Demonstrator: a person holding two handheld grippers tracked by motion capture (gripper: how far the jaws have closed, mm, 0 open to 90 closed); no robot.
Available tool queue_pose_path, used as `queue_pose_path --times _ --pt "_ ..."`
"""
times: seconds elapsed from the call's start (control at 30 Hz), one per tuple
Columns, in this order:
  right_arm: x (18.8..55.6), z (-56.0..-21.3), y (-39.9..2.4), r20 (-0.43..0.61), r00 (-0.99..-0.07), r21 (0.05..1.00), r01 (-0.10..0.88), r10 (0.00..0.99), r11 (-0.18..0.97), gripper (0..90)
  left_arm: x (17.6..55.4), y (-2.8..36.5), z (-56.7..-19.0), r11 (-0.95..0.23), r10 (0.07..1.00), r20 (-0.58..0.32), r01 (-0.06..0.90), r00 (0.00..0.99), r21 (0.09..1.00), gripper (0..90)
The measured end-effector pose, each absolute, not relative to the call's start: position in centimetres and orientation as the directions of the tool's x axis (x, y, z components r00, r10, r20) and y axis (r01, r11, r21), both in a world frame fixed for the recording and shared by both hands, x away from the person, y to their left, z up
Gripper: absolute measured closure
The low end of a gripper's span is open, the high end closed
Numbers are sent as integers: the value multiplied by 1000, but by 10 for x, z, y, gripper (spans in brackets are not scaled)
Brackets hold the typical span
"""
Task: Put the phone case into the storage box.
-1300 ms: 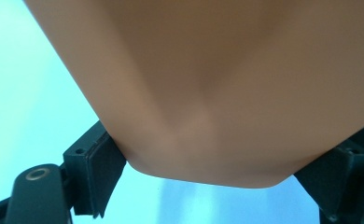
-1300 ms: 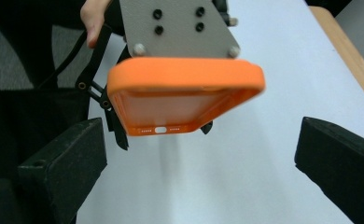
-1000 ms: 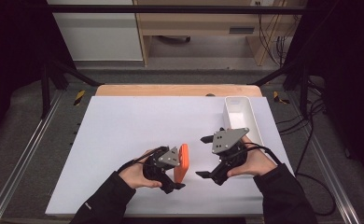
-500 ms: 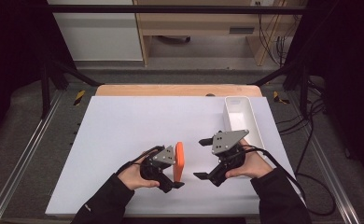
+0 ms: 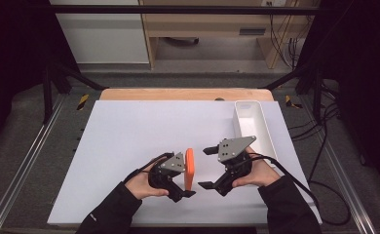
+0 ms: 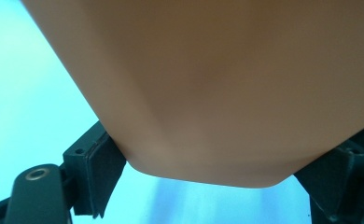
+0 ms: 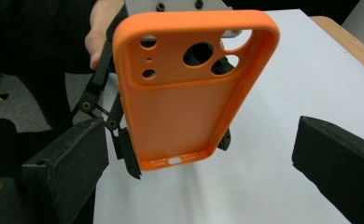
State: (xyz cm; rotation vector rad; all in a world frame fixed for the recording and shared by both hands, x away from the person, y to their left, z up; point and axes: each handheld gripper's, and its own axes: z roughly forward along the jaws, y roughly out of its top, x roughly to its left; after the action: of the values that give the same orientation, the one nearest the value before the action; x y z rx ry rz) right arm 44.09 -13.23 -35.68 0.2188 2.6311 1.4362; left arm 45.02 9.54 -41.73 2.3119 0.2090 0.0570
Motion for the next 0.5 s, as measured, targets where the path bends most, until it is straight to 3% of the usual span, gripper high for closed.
queue_pose_path --times 0.5 --pt "440 -360 -129 -34 -983 844 68 179 532 47 450 85 -417 -677 140 -15 107 990 729 154"
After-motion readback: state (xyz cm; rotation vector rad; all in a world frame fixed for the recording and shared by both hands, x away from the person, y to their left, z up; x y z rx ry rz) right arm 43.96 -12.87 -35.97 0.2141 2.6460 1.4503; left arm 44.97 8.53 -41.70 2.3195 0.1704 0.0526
